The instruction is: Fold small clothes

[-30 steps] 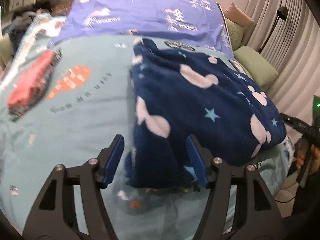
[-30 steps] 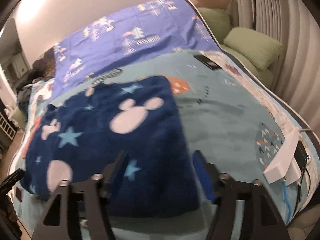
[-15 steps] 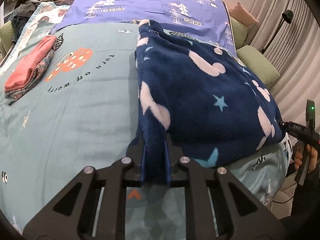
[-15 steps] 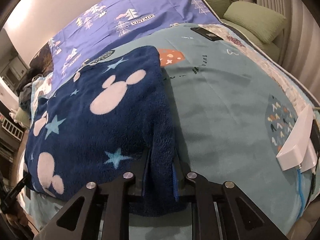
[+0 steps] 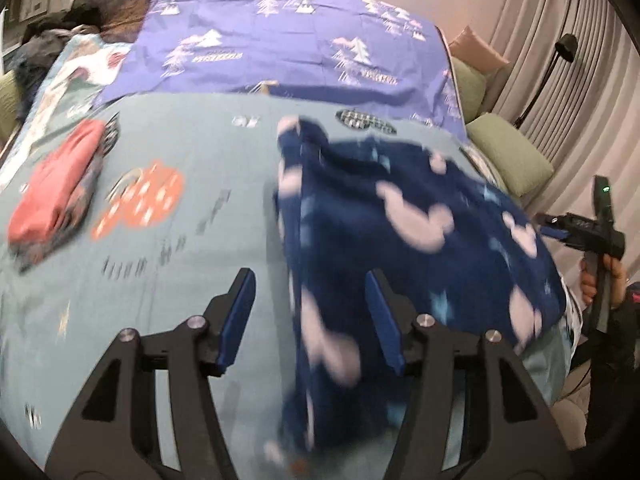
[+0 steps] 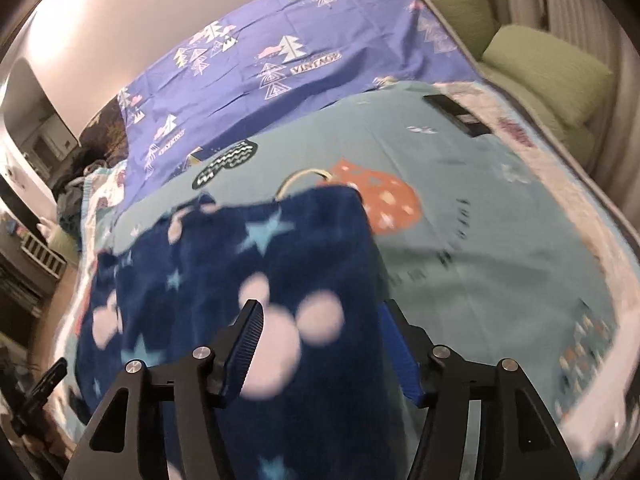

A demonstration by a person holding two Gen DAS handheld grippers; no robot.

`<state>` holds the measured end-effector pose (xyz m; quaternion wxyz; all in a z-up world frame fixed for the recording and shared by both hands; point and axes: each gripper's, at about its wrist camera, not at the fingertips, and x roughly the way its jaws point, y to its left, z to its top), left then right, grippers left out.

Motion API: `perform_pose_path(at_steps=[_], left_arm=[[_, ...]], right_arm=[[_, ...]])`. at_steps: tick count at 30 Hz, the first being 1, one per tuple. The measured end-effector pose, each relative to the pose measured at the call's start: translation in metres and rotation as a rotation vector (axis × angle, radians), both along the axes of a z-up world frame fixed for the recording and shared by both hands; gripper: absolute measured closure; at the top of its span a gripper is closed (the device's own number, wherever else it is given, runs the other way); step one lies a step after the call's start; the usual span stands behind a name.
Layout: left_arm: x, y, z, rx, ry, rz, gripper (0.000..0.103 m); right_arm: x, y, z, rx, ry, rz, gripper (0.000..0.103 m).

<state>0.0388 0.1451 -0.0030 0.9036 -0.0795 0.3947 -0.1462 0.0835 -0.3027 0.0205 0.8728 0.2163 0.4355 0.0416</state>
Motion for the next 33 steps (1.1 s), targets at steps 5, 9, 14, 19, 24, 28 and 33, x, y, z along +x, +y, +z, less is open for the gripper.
perform_pose_path(at_steps=[5,9,14,19,24,28,33], left_arm=[[0.093,-0.015,-0.013,-0.06,0.064,-0.059,0.032],[0.144,-0.023,-0.039,-0.043,0.141,-0.015,0.037],[0.138,-0.026,-0.035,-0.084,0.064,-0.059,0.085],[0.096,-0.003,0.009,-0.161,-0.129,-0.035,0.085],[0.118,-0.015,-0.007,0.012,-0.114,-0.02,0.081],[0.145,-0.029,-0.055,0.077,0.061,-0.029,0.075],[0.117,-0.007,-0.026,0.004,0.01,0.016,0.057]], right_arm=[[0.061,-0.003,-0.021,0.018,0.074,0.004,0.036],[0.08,-0.006,-0.035,0.02,0.113,-0.014,0.041],[0.07,-0.017,-0.027,0.079,0.036,-0.037,0.094],[0.046,-0.018,0.03,0.161,-0.249,0.008,0.095],[0.075,0.008,0.015,-0.072,-0.161,-0.007,0.095],[0.1,0.012,-0.05,-0.124,0.107,-0.013,0.091],[0.059,0.0,0.004,-0.189,-0.01,-0.116,0.072]])
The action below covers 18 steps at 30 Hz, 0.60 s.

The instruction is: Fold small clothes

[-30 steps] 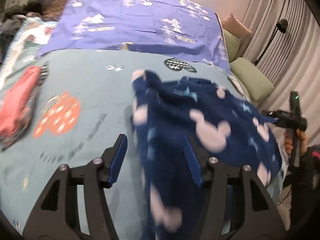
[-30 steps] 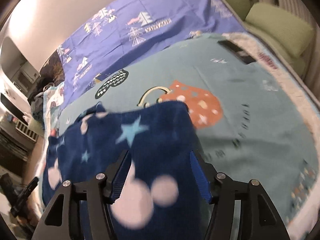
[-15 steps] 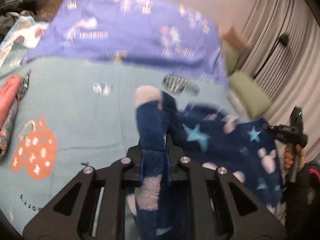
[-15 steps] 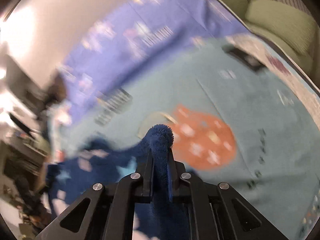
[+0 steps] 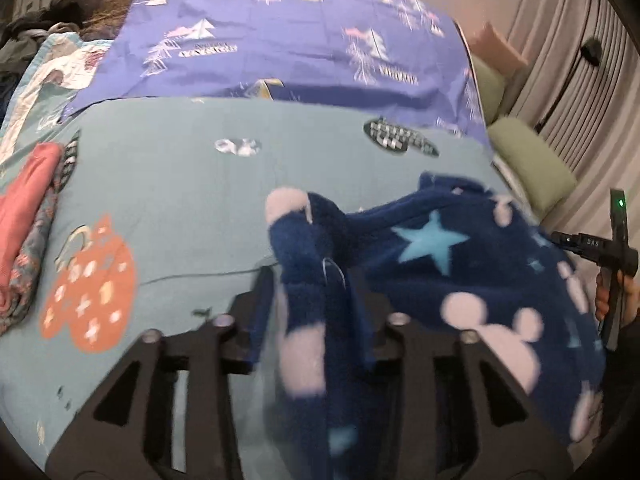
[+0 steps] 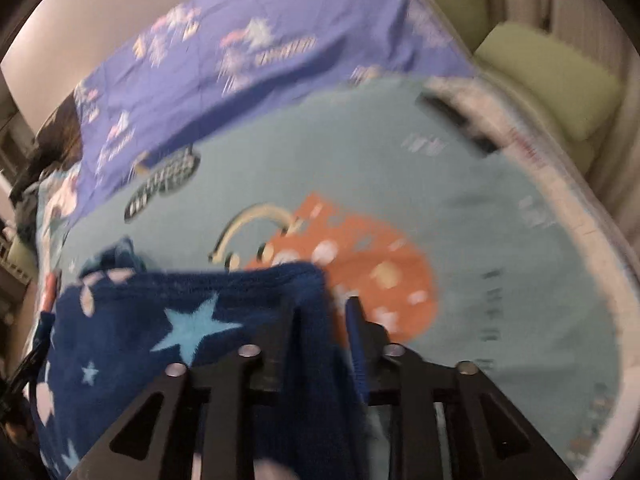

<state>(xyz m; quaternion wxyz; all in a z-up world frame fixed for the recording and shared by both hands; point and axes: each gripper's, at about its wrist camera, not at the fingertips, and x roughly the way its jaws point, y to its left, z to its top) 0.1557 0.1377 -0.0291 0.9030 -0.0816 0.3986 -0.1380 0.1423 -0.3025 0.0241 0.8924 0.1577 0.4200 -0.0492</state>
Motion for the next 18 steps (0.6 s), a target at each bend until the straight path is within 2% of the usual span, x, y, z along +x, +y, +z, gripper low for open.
perform_pose_path(at_steps=[4,7,9,11,13,17,18], left_arm=[[-0.044,0.023,0.026,-0.032,-0.082,0.011,0.049],[-0.067,0.03,0.025,-0.051,-0.085,0.004,0.044],[-0.086,0.036,0.02,-0.069,-0.07,-0.002,0.042],[-0.097,0.039,0.013,-0.049,-0.055,0.007,0.042],[-0.105,0.043,0.008,-0.022,-0.049,0.02,0.042],[-0.119,0.063,0.001,-0.043,-0.014,0.045,0.042],[-0.122,0.067,0.0,-0.05,-0.013,0.052,0.041]], right_arm=[[-0.044,0.013,0.042,0.022,-0.083,0.082,0.068],[-0.075,0.047,0.051,0.045,-0.105,0.191,0.06],[-0.101,0.087,0.049,0.043,-0.106,0.307,0.054],[-0.123,0.13,0.044,0.0,-0.099,0.428,0.054],[-0.145,0.177,0.037,-0.086,-0.11,0.532,0.054],[-0.197,0.266,0.027,-0.291,-0.198,0.721,0.051],[-0.207,0.28,0.025,-0.325,-0.228,0.751,0.047]])
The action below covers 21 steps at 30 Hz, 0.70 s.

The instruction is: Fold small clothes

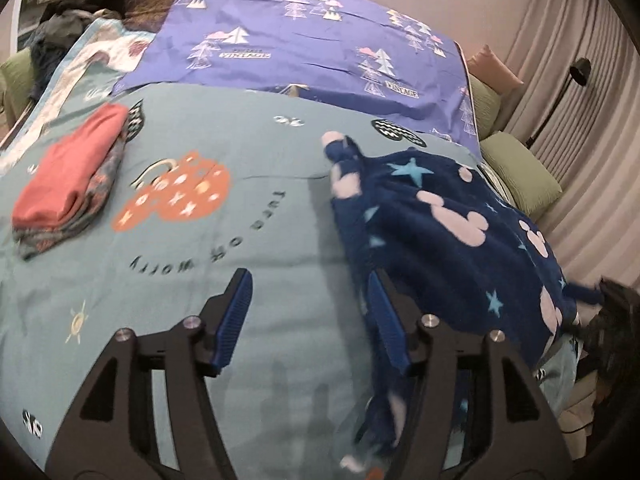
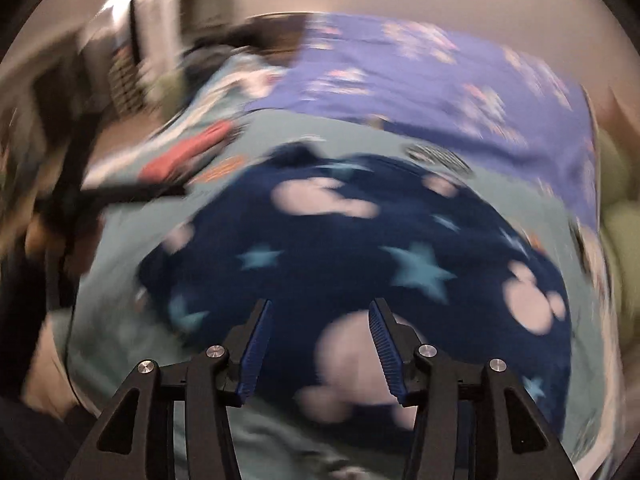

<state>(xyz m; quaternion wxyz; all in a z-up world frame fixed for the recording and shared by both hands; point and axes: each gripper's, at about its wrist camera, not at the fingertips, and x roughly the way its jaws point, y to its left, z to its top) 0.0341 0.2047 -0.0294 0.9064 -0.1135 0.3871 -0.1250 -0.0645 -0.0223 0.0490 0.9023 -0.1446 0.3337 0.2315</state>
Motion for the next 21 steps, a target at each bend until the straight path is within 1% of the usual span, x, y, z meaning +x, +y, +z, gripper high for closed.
perform_pose_path(at_steps=[1,3,5,7,8,11,17,21], left_arm=[[-0.002,0.005,-0.001,-0.01,0.001,0.005,0.041],[-0.005,0.015,-0.004,-0.043,0.013,0.012,0.04],[-0.006,0.024,-0.006,-0.074,0.022,0.022,0.04],[-0.007,0.03,-0.007,-0.099,0.02,0.023,0.04],[-0.007,0.032,-0.007,-0.106,0.019,0.02,0.04],[-0.004,0.032,-0.006,-0.119,0.01,-0.011,0.039],[0.008,0.016,-0.007,-0.118,0.0,-0.082,0.036],[0.022,0.007,-0.009,-0.129,0.007,-0.122,0.036]], right_arm=[[-0.01,0.015,-0.001,-0.018,-0.035,0.035,0.044],[-0.024,0.04,-0.006,-0.035,-0.078,0.087,0.031],[-0.035,0.067,-0.013,-0.06,-0.109,0.119,0.027],[-0.033,0.085,-0.02,-0.089,-0.13,0.141,0.027],[-0.033,0.099,-0.027,-0.119,-0.144,0.145,0.027],[-0.026,0.12,-0.042,-0.169,-0.155,0.146,0.027],[-0.016,0.138,-0.067,-0.24,-0.145,0.113,0.027],[-0.01,0.14,-0.074,-0.255,-0.137,0.075,0.027]])
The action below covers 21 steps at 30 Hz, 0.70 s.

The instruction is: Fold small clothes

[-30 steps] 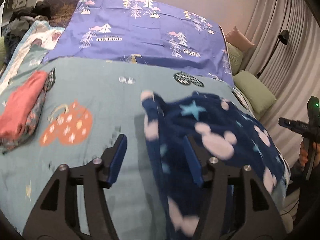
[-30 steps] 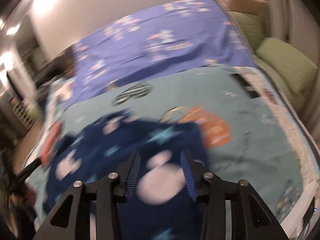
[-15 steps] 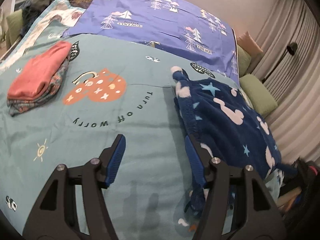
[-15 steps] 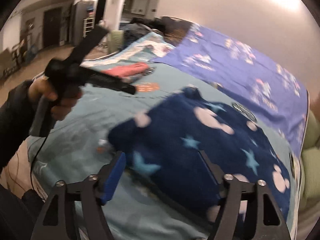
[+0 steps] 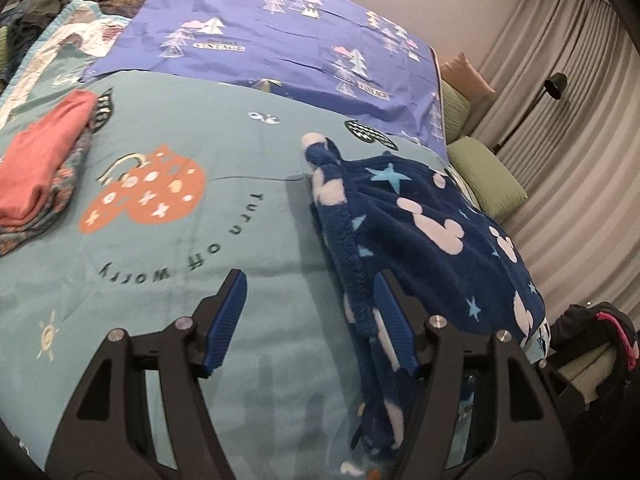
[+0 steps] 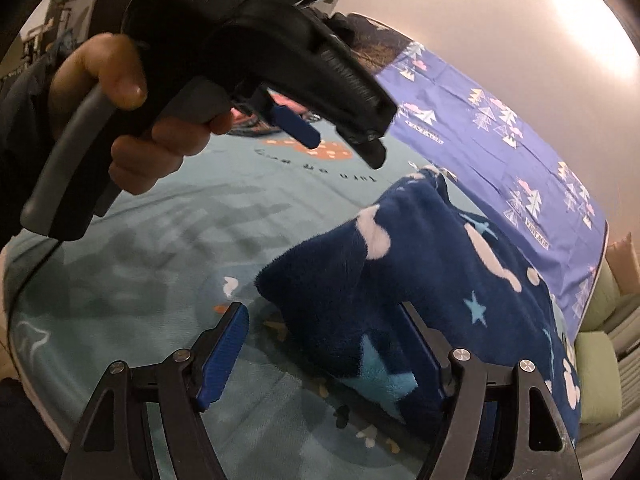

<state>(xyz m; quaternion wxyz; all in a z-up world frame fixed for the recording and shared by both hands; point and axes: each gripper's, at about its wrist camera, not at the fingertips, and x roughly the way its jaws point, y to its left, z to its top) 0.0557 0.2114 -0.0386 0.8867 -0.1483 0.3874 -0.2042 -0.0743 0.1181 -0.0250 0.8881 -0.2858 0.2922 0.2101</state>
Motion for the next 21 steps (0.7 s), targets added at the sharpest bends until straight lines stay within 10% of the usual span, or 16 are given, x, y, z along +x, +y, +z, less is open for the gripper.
perform_pose_path(at_steps=[21], left_arm=[[0.064,-0.03,-0.033,-0.128,0.104,-0.15,0.03]], right_arm=[[0.004,0.012,-0.02,0.043,-0.119,-0.083,0.024]])
